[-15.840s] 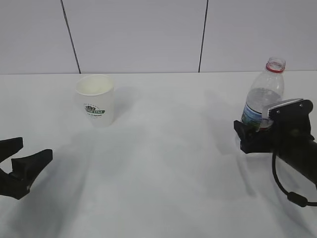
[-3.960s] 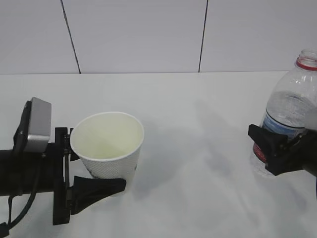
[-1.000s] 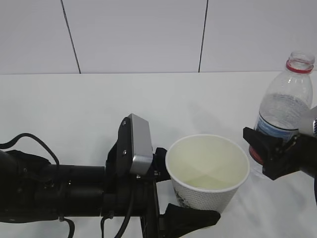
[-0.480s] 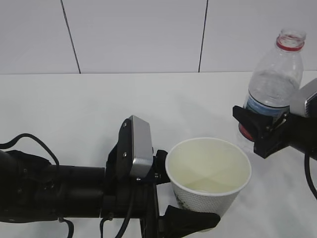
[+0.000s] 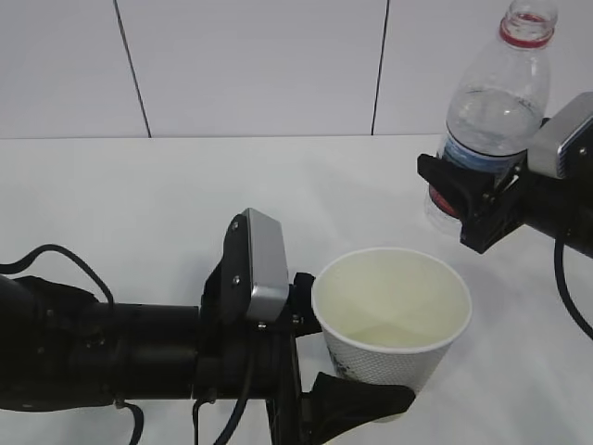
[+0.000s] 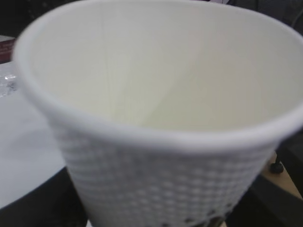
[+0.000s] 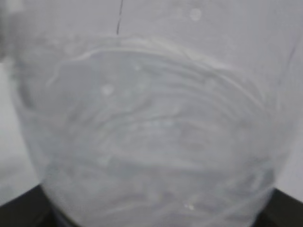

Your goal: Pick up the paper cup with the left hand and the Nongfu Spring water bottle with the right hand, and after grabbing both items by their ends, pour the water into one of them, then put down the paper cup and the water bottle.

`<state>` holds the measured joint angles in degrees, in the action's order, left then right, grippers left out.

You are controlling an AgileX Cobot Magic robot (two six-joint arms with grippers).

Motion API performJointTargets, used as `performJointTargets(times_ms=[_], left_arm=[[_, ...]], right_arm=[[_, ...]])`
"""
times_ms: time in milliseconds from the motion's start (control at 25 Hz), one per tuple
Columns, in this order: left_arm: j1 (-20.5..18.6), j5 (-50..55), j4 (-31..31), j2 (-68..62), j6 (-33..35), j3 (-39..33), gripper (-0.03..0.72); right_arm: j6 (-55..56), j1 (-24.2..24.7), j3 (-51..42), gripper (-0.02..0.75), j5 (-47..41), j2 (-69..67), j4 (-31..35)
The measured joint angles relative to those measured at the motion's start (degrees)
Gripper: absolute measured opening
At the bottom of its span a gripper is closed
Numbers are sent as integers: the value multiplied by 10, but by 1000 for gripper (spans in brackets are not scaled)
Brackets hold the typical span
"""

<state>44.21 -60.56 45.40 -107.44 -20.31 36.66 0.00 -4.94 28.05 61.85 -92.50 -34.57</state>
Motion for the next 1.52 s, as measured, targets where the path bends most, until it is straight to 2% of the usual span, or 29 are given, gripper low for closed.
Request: performJointTargets(times_ms=[800,920,1120,1520], left_arm=[[0,60,-1,71,-44,23,538],[0,80,20,77,-64,32,537],[0,107,51,80,-107,68,537],[0,134,53,115,-114,76,535]], right_arm=[[0,0,95,519,-119,93,-99],[0,0,111,519,-136,101,-120],[-3,0,129,519,-146,110,-137],[-30,0,169,519,-153,111,-157]])
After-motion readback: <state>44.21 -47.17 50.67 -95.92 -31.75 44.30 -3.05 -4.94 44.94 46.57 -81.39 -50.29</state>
